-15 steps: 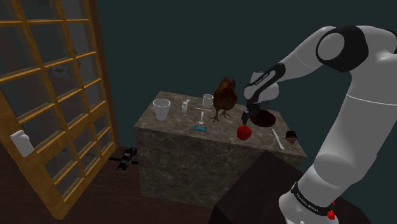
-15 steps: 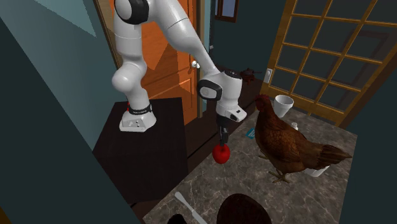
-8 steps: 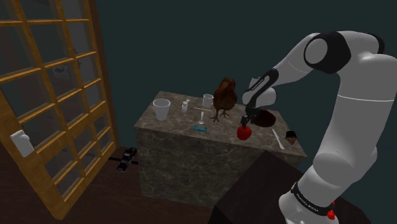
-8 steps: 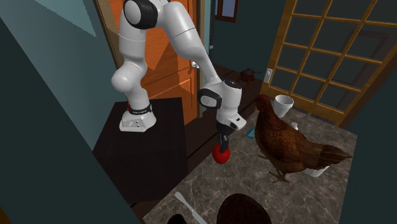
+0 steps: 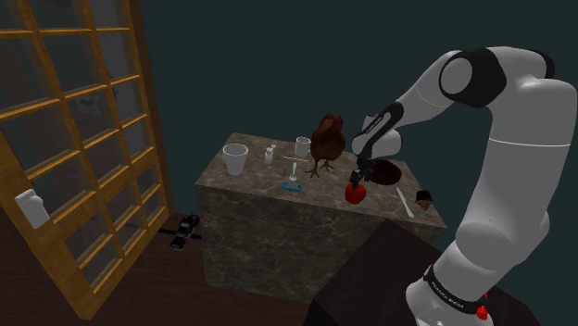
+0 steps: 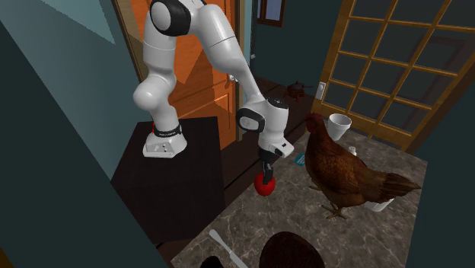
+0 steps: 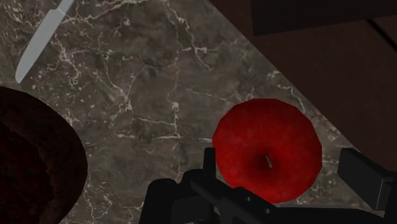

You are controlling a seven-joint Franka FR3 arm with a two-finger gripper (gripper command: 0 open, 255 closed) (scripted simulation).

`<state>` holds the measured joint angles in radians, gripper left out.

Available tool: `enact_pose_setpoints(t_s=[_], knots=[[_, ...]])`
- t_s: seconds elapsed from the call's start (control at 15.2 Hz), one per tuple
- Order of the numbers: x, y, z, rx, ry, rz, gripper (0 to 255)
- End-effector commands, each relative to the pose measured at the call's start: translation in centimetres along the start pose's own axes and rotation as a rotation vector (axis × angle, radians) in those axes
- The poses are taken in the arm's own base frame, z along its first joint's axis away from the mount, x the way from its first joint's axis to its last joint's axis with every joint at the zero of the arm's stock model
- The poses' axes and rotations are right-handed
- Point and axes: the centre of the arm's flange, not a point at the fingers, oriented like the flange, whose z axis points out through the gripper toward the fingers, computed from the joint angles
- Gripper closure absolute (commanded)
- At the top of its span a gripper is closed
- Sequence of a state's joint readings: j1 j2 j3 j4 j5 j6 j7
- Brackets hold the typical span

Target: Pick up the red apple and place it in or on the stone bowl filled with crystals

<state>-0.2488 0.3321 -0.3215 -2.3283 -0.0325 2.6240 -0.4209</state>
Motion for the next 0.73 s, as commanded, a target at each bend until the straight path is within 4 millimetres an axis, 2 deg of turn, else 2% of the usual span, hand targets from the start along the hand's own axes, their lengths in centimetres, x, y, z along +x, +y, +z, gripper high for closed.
enact_pose_setpoints(t_s=[0.0, 0.59, 0.66], knots=[[0.0, 0.0, 0.0, 0.0, 0.0, 0.0, 255], [0.0, 0.0, 0.0, 0.0, 0.0, 0.0, 255], [-0.04, 0.05, -0.52, 0.0, 0.0, 0.0, 255]])
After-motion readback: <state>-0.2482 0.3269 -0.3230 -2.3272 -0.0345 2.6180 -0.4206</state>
